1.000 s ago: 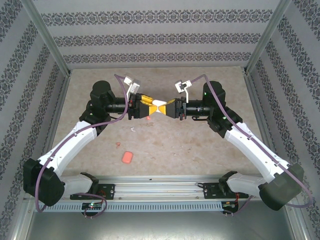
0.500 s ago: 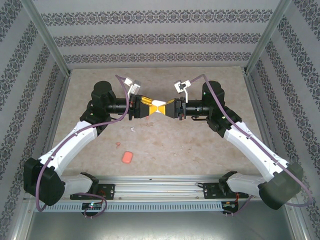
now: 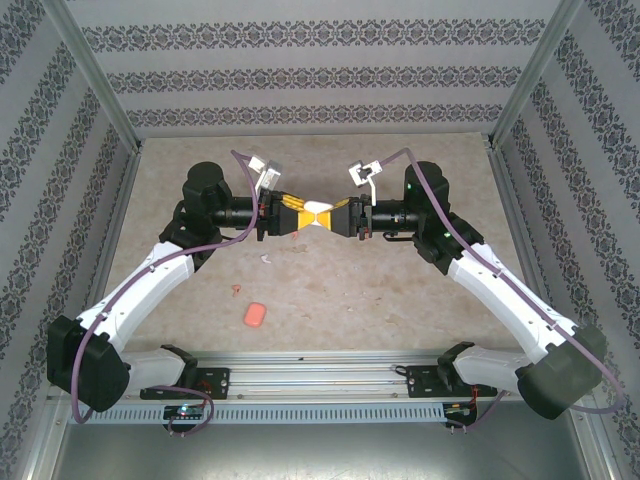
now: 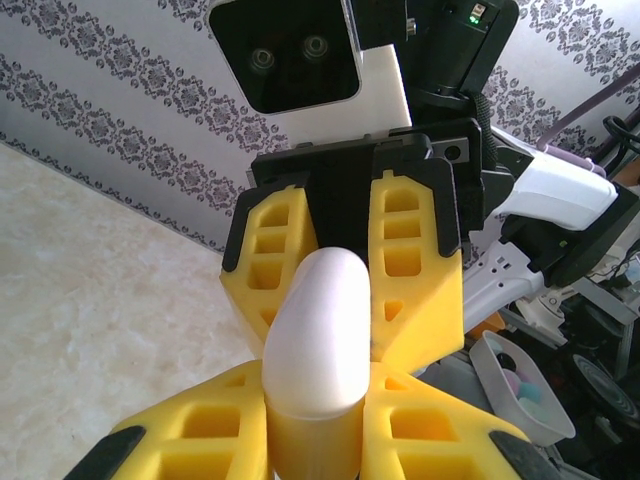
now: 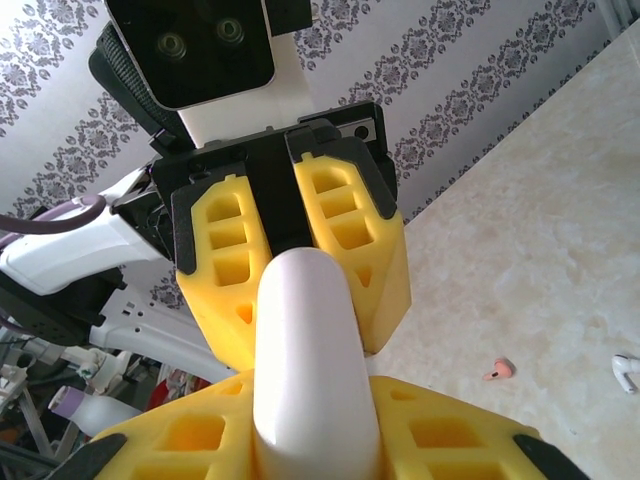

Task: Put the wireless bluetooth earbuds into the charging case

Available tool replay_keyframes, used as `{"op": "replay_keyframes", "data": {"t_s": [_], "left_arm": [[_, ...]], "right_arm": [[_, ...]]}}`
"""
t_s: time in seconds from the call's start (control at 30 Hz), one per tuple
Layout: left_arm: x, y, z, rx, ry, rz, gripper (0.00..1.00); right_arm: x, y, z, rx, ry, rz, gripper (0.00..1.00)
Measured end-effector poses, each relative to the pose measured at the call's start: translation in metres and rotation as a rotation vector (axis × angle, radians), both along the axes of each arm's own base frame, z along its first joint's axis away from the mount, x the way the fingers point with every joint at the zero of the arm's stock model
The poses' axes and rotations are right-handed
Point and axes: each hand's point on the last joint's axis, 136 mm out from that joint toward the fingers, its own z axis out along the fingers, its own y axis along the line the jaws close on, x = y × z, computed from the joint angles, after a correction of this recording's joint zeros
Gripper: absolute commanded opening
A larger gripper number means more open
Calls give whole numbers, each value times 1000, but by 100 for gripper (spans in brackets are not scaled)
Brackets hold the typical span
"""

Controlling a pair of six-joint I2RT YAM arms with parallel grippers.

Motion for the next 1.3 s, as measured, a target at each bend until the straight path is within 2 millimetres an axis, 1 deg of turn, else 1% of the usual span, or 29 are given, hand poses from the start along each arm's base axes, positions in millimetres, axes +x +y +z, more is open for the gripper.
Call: {"op": "replay_keyframes", "data": {"t_s": [0.1, 0.17, 0.2, 0.37, 0.63, 0.83, 0.93, 1.0, 1.07, 1.13, 1.2, 1.3], "left_arm": [[0, 1, -2, 7, -9, 8, 0], [1, 1, -3, 14, -18, 19, 0], [1, 2, -3, 17, -21, 22, 0], [4, 4, -3, 31, -47, 63, 0], [11, 9, -8, 59, -56, 120, 0], [12, 13, -12, 88, -78, 151, 0], [12, 14, -16, 101, -80, 155, 0], [8, 14, -19, 110, -70, 141, 0], [-1, 14, -19, 109, -77, 109, 0], [-3, 15, -18, 111, -83, 113, 0], [-3, 16, -19, 115, -80, 113, 0], [-8, 16, -20, 115, -90, 102, 0]], "right_arm": [[4, -1, -3, -12, 9, -26, 39], [7, -2, -6, -24, 17, -45, 46], [8, -2, -8, -30, 19, -55, 47], [15, -4, -11, -47, 46, -76, 48], [25, 1, -17, -50, 96, -73, 49], [28, 2, -20, -48, 129, -64, 50], [29, 3, -21, -47, 139, -60, 52], [35, 1, -20, -41, 144, -81, 52], [49, -5, -20, -38, 145, -132, 53], [53, -8, -20, -35, 153, -144, 53], [53, -7, -20, -32, 158, -145, 53], [63, -10, -23, -42, 168, -190, 53]]}}
